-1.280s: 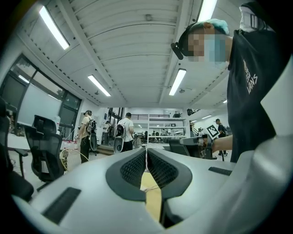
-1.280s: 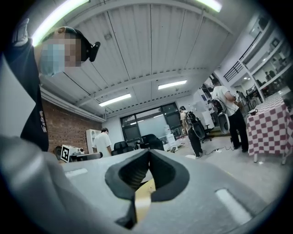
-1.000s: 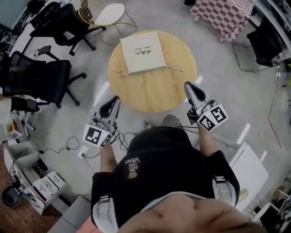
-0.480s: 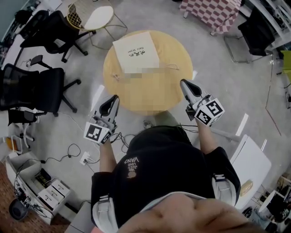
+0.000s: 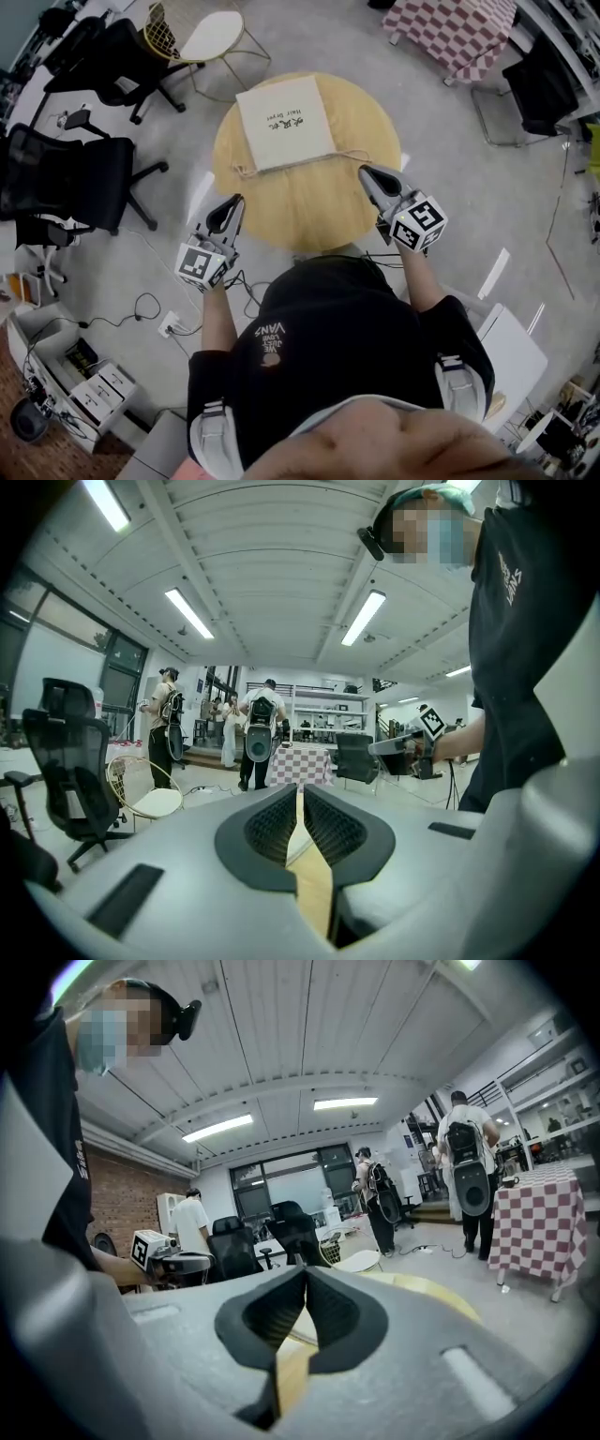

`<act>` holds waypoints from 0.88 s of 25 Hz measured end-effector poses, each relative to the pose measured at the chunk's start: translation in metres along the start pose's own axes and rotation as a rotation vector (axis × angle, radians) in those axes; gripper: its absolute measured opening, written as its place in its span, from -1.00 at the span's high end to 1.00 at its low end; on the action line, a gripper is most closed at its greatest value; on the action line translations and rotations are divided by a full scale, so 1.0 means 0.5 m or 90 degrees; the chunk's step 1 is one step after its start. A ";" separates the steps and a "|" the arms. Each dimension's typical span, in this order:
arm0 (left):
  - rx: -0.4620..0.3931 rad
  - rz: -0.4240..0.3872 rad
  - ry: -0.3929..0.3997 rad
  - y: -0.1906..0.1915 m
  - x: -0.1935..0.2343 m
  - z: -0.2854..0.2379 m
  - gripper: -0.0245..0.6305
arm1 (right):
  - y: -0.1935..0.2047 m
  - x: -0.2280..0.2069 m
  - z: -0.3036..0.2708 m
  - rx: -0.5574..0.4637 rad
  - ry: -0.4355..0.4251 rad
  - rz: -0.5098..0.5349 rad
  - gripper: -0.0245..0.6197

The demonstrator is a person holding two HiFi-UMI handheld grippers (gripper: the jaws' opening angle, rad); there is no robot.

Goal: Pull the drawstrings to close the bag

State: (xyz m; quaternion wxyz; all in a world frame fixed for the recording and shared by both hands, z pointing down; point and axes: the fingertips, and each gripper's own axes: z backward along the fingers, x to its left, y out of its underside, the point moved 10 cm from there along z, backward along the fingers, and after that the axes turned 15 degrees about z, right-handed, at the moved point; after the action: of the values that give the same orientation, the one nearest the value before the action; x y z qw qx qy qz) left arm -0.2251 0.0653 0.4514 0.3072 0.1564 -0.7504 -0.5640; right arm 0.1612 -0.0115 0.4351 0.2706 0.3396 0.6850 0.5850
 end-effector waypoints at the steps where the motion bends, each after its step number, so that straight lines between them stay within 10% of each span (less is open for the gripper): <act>1: -0.002 0.005 -0.001 0.004 0.009 -0.009 0.88 | 0.006 -0.008 -0.010 0.002 -0.006 0.000 0.92; 22: 0.118 0.024 -0.017 0.087 0.162 -0.155 0.72 | 0.160 -0.140 -0.175 0.148 -0.062 0.026 0.74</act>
State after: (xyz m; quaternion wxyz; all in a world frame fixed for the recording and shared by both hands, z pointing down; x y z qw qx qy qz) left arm -0.2325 -0.0259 0.5288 0.2919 0.1623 -0.8062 -0.4883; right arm 0.1496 -0.1134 0.5268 0.2507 0.4106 0.7269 0.4900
